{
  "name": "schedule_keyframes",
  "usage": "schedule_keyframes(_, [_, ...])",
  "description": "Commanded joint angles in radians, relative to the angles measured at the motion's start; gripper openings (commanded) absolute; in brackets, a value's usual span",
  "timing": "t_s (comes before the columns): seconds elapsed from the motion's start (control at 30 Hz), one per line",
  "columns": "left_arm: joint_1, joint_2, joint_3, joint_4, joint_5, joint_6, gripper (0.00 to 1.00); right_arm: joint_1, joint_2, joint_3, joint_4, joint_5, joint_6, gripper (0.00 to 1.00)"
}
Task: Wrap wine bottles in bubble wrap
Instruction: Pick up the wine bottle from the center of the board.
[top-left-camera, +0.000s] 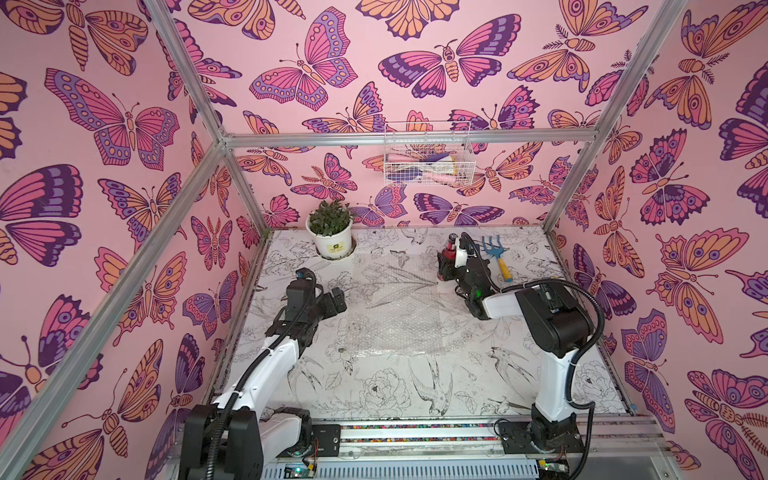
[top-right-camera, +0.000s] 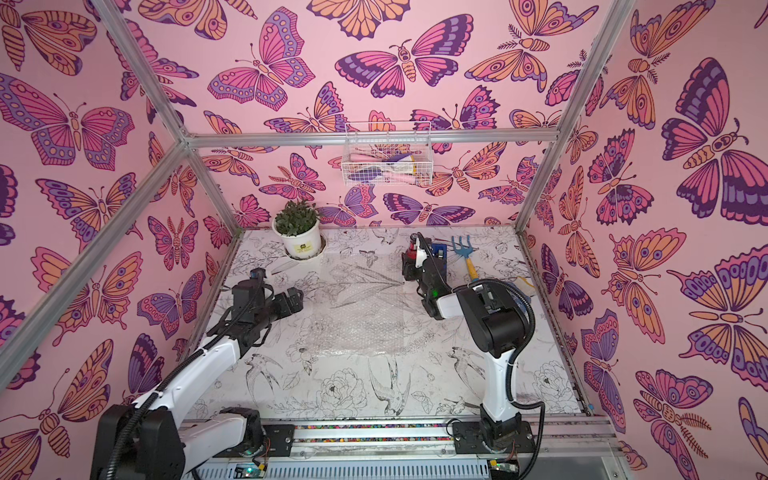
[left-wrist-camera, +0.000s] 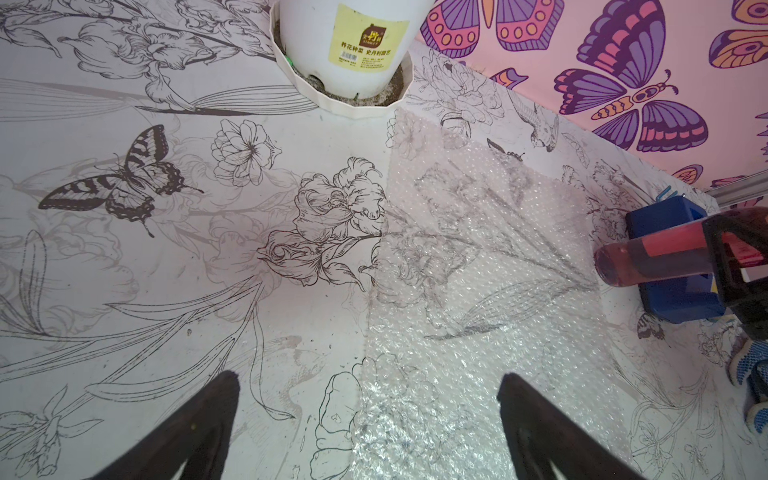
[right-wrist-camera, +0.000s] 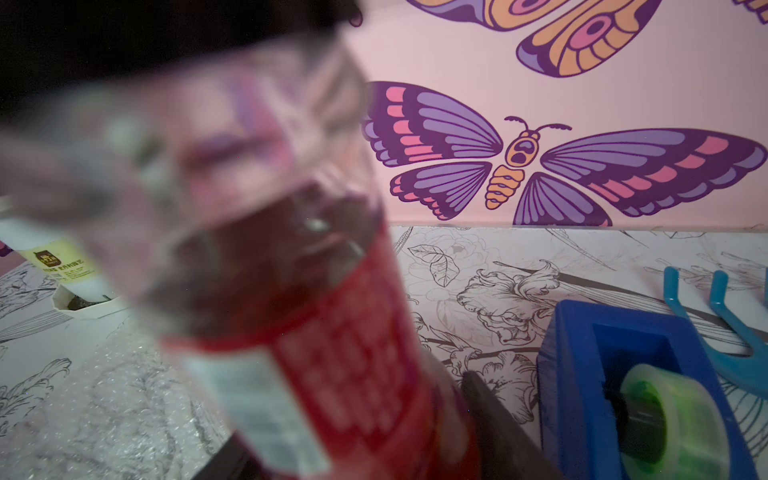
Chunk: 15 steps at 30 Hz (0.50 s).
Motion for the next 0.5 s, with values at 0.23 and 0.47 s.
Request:
schedule_keyframes(0.23, [-0.006,0.072,0.018,-0.156,0.029,-0.090,0.85,0.009,-0.118,-0.010,0.025,-0.202,-0.022,0.00])
schedule_keyframes(0.47, [-0.006,0.147,-0.033,-0.183,0.133,-0.144,0.59,0.011,-0.356,-0.024,-0.305,-0.416,-0.127,0.00])
